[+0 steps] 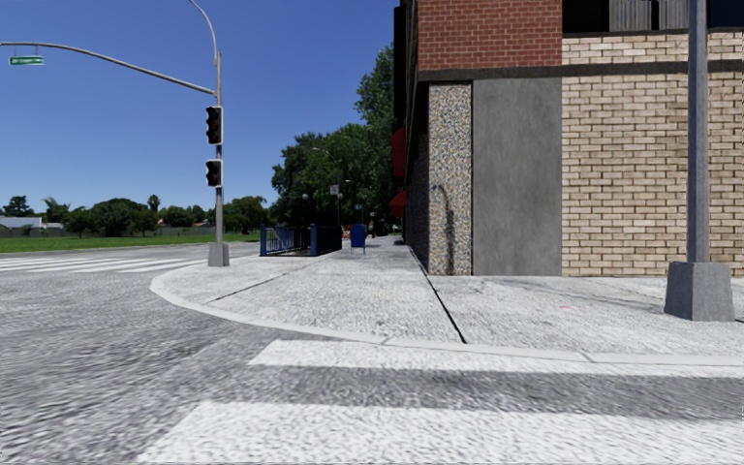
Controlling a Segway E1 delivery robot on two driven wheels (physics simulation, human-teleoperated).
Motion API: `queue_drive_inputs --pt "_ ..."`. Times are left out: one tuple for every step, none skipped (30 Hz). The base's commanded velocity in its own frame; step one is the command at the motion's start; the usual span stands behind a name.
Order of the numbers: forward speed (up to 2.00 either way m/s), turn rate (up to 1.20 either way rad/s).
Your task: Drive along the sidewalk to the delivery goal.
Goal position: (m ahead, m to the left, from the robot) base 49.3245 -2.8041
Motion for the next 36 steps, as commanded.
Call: queue_drive_inputs --pt "2.00 0.00" --pt "2.00 0.00" --pt "2.00 -0.06" --pt "2.00 -0.06" --pt "2.00 -0.12" --pt "2.00 -0.17" --pt "2.00 -0.19" --pt "2.00 -0.19" --pt "2.00 -0.19" --pt "2.00 -0.20" --pt "2.00 -0.20" --pt "2.00 -0.20" --pt "2.00 -0.20" --pt "2.00 -0.20" --pt "2.00 -0.05" --pt "2.00 0.00" --pt "2.00 0.00" --pt "2.00 0.00" --pt "2.00 0.00" --pt "2.00 0.00" --pt "2.00 0.00" --pt "2.00 0.00" --pt "2.00 0.00" --pt "2.00 0.00" --pt "2.00 0.00" --pt "2.00 0.00" --pt "2.00 0.00" --pt "2.00 0.00" --pt "2.00 0.00" --pt "2.00 0.00" --pt "2.00 0.00" --pt "1.95 0.00" --pt "1.95 0.00" --pt "1.89 0.00" --pt "1.85 0.00" --pt "1.80 0.00"
